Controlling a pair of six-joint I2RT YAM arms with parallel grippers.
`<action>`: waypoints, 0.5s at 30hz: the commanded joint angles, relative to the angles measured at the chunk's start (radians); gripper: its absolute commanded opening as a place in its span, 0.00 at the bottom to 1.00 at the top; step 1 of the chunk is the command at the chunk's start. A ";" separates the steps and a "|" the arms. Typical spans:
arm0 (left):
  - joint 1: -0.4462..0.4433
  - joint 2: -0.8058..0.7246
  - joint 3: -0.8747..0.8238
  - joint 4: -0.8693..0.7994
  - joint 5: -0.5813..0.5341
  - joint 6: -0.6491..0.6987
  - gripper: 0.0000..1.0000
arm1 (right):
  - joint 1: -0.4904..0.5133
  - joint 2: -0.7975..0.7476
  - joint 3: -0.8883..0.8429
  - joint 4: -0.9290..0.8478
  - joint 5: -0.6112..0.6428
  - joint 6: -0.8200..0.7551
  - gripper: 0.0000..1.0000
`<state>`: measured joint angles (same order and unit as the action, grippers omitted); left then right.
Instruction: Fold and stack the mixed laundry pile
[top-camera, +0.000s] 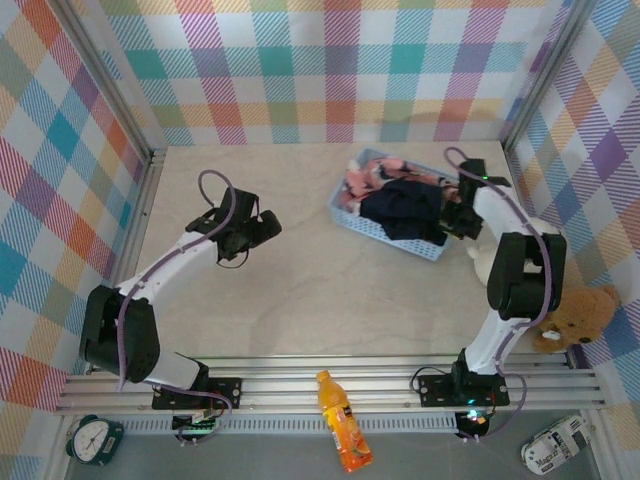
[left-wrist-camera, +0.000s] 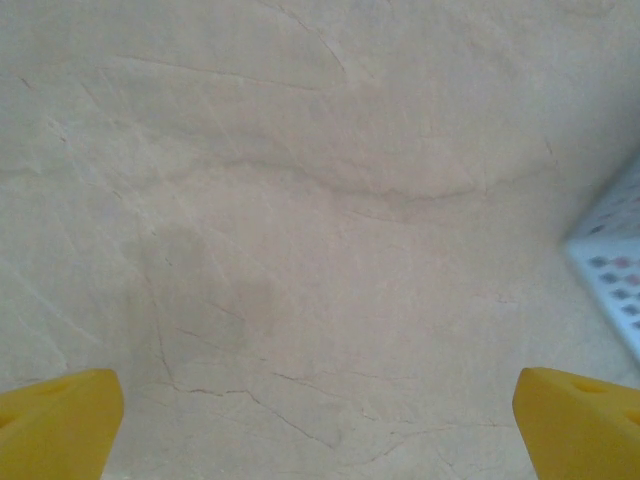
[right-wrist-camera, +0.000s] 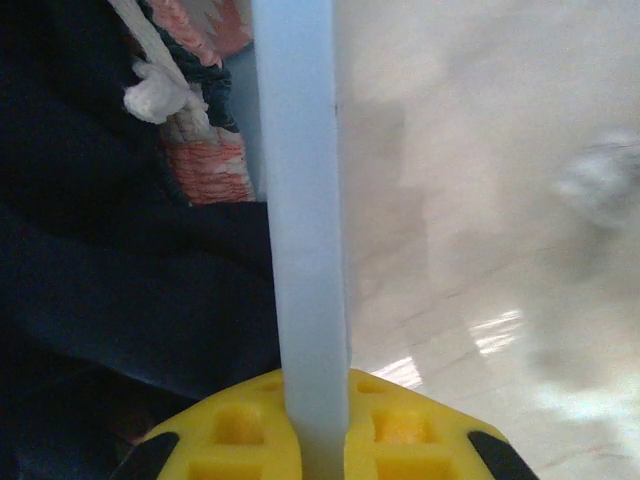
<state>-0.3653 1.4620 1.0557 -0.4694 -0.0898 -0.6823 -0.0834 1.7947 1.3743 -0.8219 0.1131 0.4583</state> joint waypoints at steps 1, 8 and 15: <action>-0.004 0.042 0.061 -0.023 0.042 0.038 1.00 | -0.082 -0.007 0.009 -0.046 0.052 0.039 0.00; -0.004 0.111 0.152 -0.035 0.096 0.042 1.00 | -0.092 -0.090 0.045 -0.065 0.025 0.003 0.67; -0.007 0.110 0.150 -0.033 0.117 0.011 1.00 | 0.097 -0.154 0.059 -0.075 0.043 0.000 0.77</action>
<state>-0.3660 1.5734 1.1942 -0.4778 0.0063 -0.6624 -0.0593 1.6539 1.4036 -0.8776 0.1741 0.4591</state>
